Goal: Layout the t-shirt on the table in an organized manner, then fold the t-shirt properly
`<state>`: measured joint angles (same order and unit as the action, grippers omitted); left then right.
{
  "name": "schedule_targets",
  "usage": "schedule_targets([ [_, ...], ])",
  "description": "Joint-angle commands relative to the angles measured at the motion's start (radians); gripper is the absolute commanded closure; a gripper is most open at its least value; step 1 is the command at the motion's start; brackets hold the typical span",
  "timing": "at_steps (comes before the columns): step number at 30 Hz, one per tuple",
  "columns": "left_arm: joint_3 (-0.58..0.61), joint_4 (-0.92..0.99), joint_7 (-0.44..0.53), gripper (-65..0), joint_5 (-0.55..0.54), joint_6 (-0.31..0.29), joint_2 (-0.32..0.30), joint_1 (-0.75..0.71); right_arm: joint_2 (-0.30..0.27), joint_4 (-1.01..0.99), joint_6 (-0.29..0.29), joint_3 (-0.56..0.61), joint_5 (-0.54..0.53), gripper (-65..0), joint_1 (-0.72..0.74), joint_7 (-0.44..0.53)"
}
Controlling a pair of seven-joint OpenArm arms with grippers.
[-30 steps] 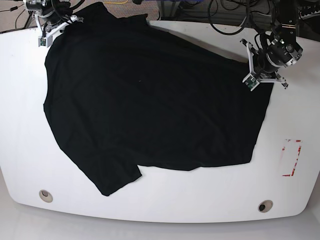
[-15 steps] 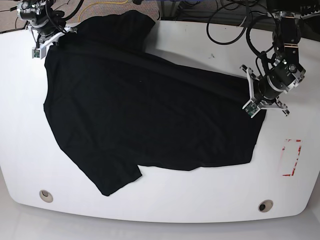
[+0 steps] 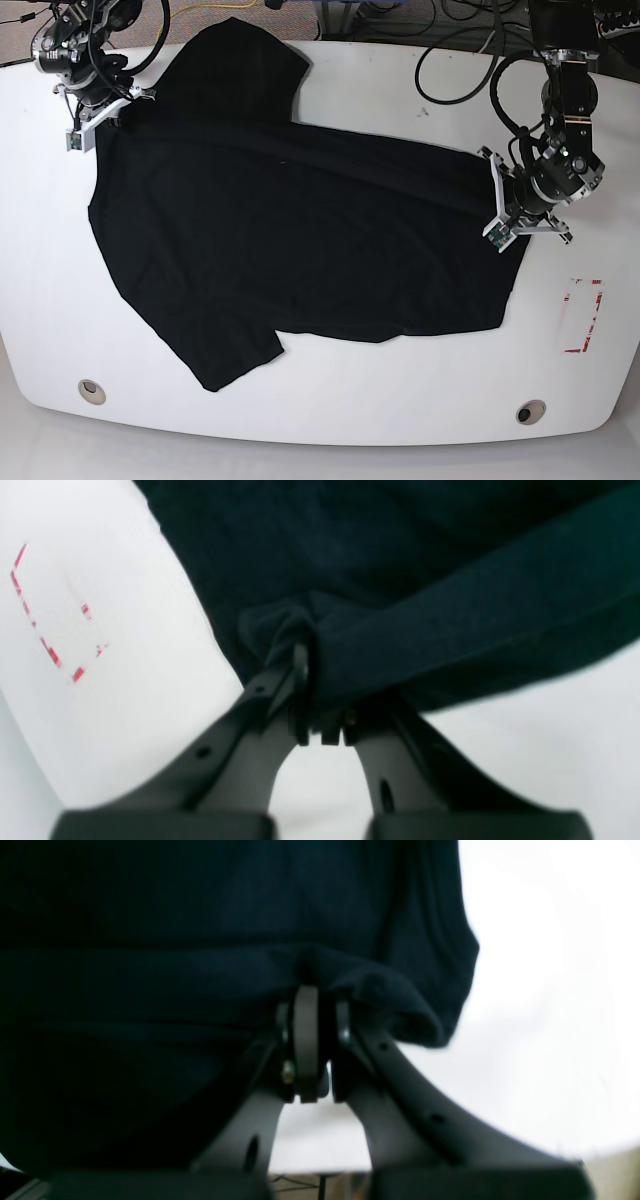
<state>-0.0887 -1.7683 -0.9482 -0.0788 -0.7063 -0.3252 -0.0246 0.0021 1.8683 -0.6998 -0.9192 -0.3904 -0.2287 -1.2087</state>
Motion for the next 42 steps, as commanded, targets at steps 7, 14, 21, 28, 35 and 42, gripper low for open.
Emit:
schedule_targets([
  [7, 0.028, 0.095, 0.015, 0.0, 0.001, 0.008, -0.012, 0.119, -0.058, -0.074, 0.002, -0.001, -0.003, -2.5, 0.071, 0.020],
  [14, 0.059, 0.175, 0.015, 0.0, 0.001, 0.008, -0.012, 0.191, -0.096, -0.147, 0.002, -0.001, -0.003, -2.7, 0.121, 0.020],
  [21, 0.062, 0.242, 0.018, 0.0, 0.000, 0.008, -0.012, 0.222, -0.103, -0.171, 0.002, -0.001, -0.003, -14.4, 0.139, 0.020],
  [28, 0.062, 0.273, 0.034, -7.9, 0.000, 0.008, -0.012, 0.243, -0.098, -0.147, 0.002, -0.005, -0.009, -51.0, 0.137, 0.020],
  [35, 0.056, 0.265, 0.036, -38.2, -0.002, 0.008, -0.010, 0.243, -0.058, -0.022, 0.002, -0.002, -0.023, -56.3, 0.082, 0.016],
  [42, 0.033, 0.199, 0.036, -41.3, -0.006, 0.008, -0.009, 0.243, 0.009, 0.067, 0.002, -0.001, -0.127, -55.5, -0.022, 0.014],
])
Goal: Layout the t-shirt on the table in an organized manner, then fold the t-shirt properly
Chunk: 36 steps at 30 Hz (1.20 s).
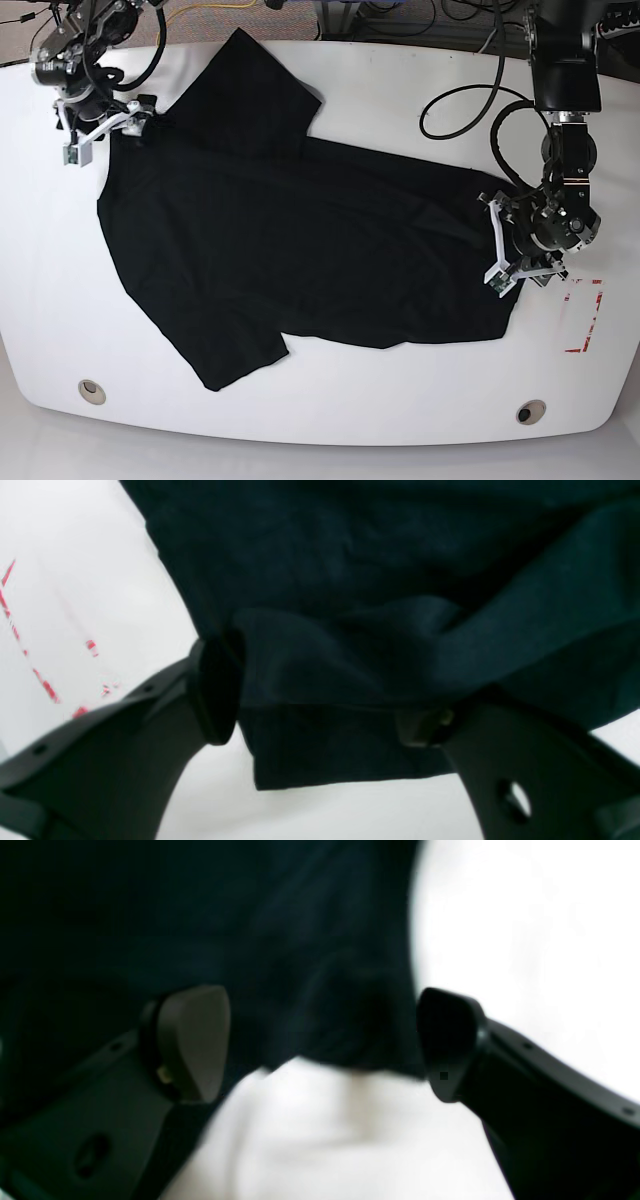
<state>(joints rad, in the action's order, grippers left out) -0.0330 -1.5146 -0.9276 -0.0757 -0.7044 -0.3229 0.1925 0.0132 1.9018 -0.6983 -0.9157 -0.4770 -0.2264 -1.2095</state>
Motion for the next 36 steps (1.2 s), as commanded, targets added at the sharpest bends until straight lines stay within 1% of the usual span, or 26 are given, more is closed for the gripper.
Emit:
schedule_targets([
  [1, -0.032, -0.065, 0.015, -41.1, -0.009, 0.006, -0.011, 0.025, 0.004, 0.037, 0.000, -0.003, -0.056, -55.5, -0.035, 0.015],
  [3, -0.063, -0.094, 0.015, -41.3, -0.011, 0.006, 0.005, 0.022, 0.023, 0.037, 0.000, 0.013, -0.098, -55.5, -0.074, 0.015],
  [6, -0.109, -0.120, 0.015, -41.0, -0.011, 0.006, 0.021, 0.022, 0.035, 0.035, 0.000, 0.057, -0.119, -55.5, -0.113, 0.015],
  [11, -0.149, -0.149, 0.015, -41.0, -0.009, 0.006, 0.028, 0.019, 0.058, 0.034, 0.000, 0.109, -0.119, -55.5, -0.156, 0.017],
  [16, -0.152, -0.165, 0.015, -41.0, -0.009, 0.006, 0.024, -0.008, 0.077, 0.008, 0.000, 0.116, -0.118, -55.5, -0.164, 0.018],
  [23, -0.153, -0.195, 0.015, -41.0, -0.009, 0.006, 0.024, -0.040, 0.080, -0.066, 0.000, 0.119, -0.118, -55.5, -0.159, 0.018],
  [36, -0.147, -0.195, 0.015, -41.4, -0.009, 0.006, 0.028, -0.043, 0.080, -0.080, 0.000, 0.251, -0.116, -55.3, -0.187, 0.020],
])
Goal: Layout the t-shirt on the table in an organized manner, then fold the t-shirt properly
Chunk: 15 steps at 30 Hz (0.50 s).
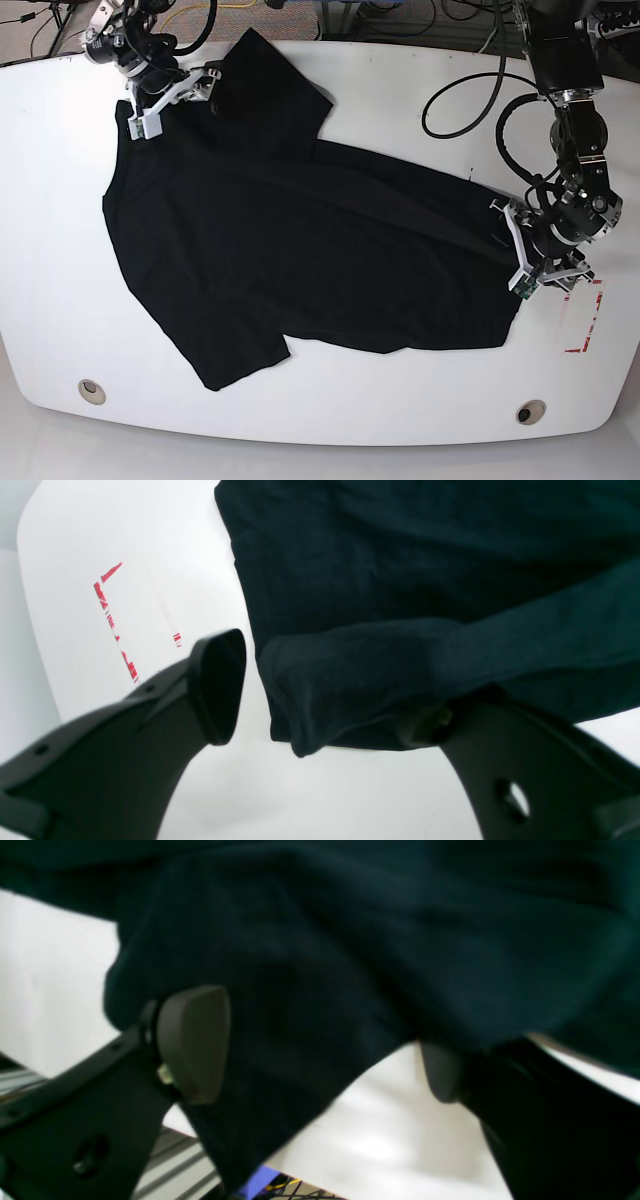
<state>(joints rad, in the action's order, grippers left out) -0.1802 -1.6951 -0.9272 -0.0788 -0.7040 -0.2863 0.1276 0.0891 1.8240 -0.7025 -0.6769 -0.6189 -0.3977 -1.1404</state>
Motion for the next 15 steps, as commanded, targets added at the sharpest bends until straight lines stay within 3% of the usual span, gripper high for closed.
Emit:
schedule_targets([
  [1, 0.001, -0.015, 0.015, -41.4, -0.006, 0.006, -0.009, 0.024, 0.004, -0.002, 0.004, 0.015, 0.026, -55.3, -0.016, -0.049],
  [12, 0.055, 0.171, 0.015, -41.8, -0.006, 0.006, -0.047, 0.154, 0.002, -0.002, 0.004, 0.023, 0.026, -55.3, -0.020, -0.048],
  [15, 0.077, 0.238, 0.012, -46.9, -0.019, 0.006, -0.077, 0.183, 0.002, -0.002, 0.004, 0.023, 0.026, -55.3, -0.020, -0.048],
])
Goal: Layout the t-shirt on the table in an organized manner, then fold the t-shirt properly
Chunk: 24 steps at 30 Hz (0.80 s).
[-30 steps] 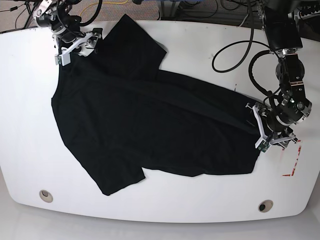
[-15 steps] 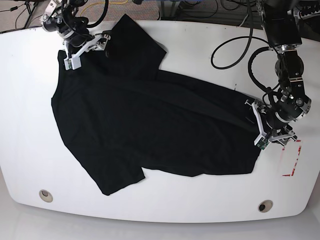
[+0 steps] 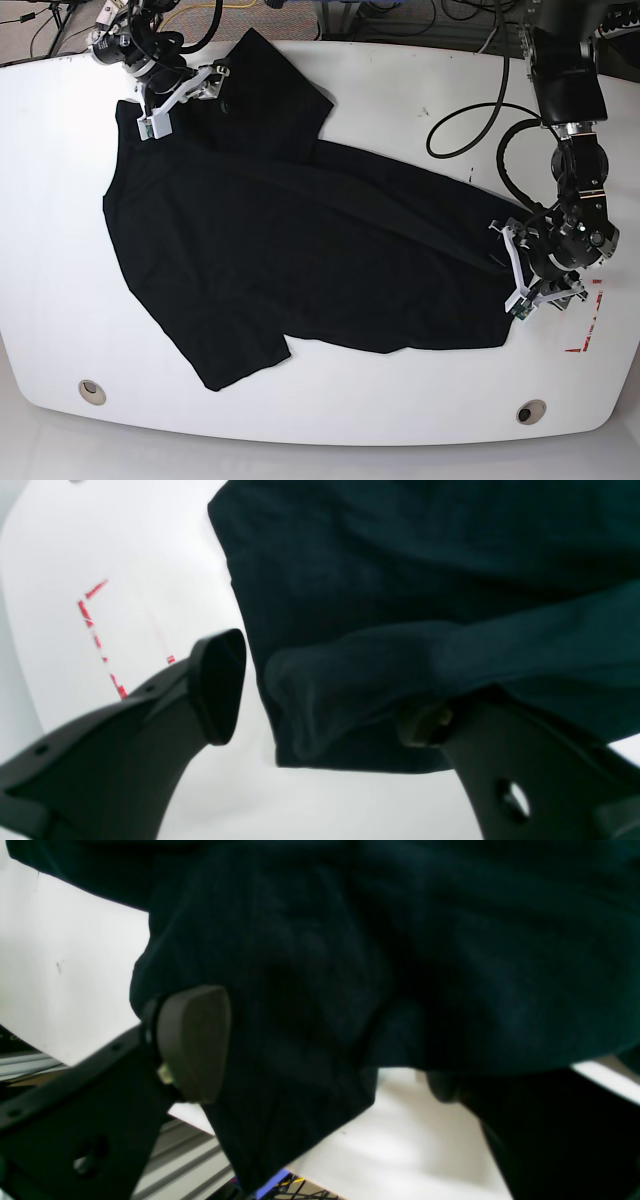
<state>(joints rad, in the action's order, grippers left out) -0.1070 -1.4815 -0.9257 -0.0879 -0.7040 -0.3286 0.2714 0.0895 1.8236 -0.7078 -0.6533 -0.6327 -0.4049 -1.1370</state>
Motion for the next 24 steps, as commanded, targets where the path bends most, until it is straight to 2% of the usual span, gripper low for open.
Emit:
schedule_targets([
  [1, 0.013, 0.049, 0.010, -49.4, -0.029, 0.006, -0.045, 0.047, 0.002, -0.002, 0.010, -0.001, 0.040, -55.3, -0.015, -0.051],
  [3, 0.028, 0.081, 0.004, -51.9, -0.063, 0.006, -0.057, 0.058, 0.002, -0.002, 0.010, -0.001, 0.040, -55.3, -0.015, -0.051],
  [9, 0.062, 0.146, -0.072, -51.8, -0.169, 0.006, -0.106, 0.105, 0.002, -0.002, 0.010, -0.001, 0.040, -55.3, -0.015, -0.051],
  [18, 0.026, 0.149, -0.065, -51.8, -0.421, 0.006, -0.175, 0.114, -0.007, -0.002, 0.010, 0.000, 0.040, -55.3, -0.010, -0.051],
  [21, -0.027, 0.144, -0.025, -51.8, -0.419, 0.006, -0.174, 0.108, -0.009, -0.002, 0.010, 0.000, 0.040, -55.3, -0.009, -0.051],
  [24, 0.008, 0.150, -0.014, -51.8, -0.369, 0.006, -0.178, 0.116, -0.010, -0.002, 0.010, 0.000, 0.040, -55.3, -0.009, -0.051],
])
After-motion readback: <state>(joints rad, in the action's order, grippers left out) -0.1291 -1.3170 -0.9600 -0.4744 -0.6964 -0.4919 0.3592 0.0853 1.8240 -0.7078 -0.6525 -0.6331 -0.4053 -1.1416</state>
